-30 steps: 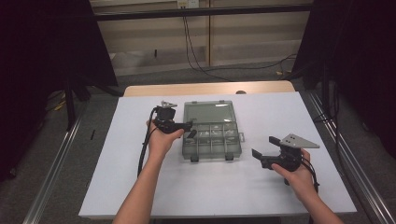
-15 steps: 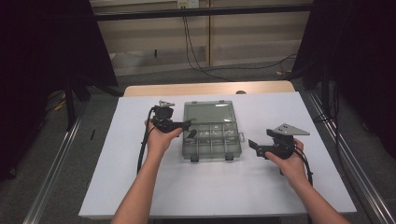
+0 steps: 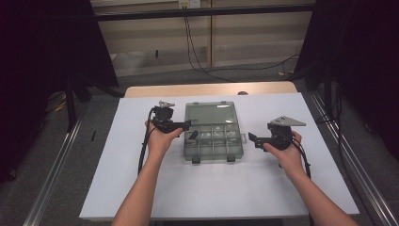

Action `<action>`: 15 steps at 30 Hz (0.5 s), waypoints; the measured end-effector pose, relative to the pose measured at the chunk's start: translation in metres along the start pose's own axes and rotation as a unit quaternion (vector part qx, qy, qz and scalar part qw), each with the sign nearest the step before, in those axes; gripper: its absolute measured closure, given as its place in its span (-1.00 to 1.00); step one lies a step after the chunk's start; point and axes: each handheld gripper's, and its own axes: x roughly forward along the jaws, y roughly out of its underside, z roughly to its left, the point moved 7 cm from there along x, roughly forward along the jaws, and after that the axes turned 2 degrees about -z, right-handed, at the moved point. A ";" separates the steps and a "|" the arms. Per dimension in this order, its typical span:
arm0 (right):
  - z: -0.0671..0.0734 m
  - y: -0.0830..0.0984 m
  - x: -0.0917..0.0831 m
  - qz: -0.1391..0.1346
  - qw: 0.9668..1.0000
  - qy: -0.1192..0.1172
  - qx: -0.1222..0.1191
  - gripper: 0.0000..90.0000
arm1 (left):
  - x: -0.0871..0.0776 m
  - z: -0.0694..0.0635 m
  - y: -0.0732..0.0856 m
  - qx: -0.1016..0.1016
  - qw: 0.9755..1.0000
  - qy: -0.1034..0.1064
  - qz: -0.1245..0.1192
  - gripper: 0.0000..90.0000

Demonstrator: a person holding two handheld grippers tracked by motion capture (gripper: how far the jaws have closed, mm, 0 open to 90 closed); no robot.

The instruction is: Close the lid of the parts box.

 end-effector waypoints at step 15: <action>-0.007 -0.010 0.023 0.019 1.000 0.015 0.008 -0.81 | 0.000 0.010 -0.001 -0.016 1.000 -0.006 -0.007 -0.75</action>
